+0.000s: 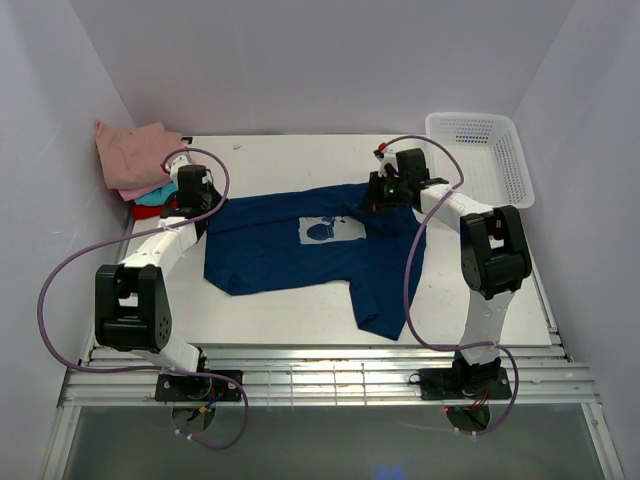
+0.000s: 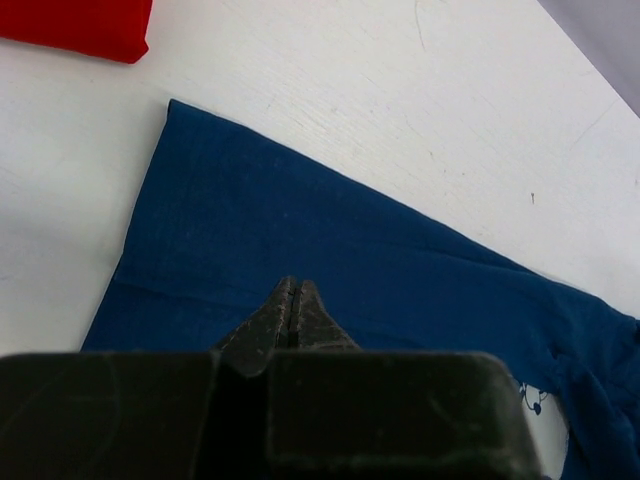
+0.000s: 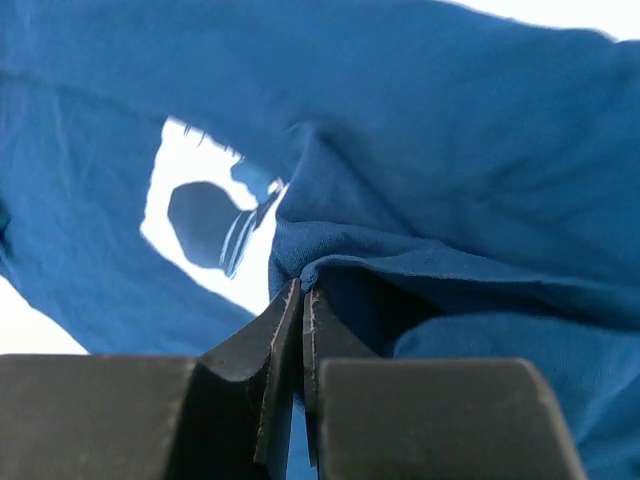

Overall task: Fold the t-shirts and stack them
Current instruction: Fold the tshirt

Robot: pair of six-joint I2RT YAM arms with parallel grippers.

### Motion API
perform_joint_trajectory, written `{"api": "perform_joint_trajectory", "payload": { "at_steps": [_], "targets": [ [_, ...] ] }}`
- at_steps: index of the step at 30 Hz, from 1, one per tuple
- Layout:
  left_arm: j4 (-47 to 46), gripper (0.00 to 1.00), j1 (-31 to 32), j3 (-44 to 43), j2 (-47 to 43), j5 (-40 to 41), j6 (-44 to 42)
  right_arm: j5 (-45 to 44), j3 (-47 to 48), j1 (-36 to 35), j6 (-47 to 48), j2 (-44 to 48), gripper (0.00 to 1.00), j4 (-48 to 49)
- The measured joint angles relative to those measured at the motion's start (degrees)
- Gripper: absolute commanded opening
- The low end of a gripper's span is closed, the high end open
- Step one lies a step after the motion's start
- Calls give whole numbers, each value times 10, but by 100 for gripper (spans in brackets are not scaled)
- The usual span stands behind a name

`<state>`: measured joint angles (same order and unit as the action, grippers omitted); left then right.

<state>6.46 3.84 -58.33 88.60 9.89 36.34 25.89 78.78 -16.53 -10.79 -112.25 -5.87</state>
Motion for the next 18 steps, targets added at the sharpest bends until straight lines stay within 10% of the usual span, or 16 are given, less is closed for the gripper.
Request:
{"api": "perform_joint_trajectory", "payload": {
  "at_steps": [12,18],
  "targets": [
    [4,0,0,2,-25,-15,2,-39,-92,-64,7,26,8,-44],
    [4,0,0,3,-25,-30,5,-60,-130,-89,2,90,45,-56]
  ]
}}
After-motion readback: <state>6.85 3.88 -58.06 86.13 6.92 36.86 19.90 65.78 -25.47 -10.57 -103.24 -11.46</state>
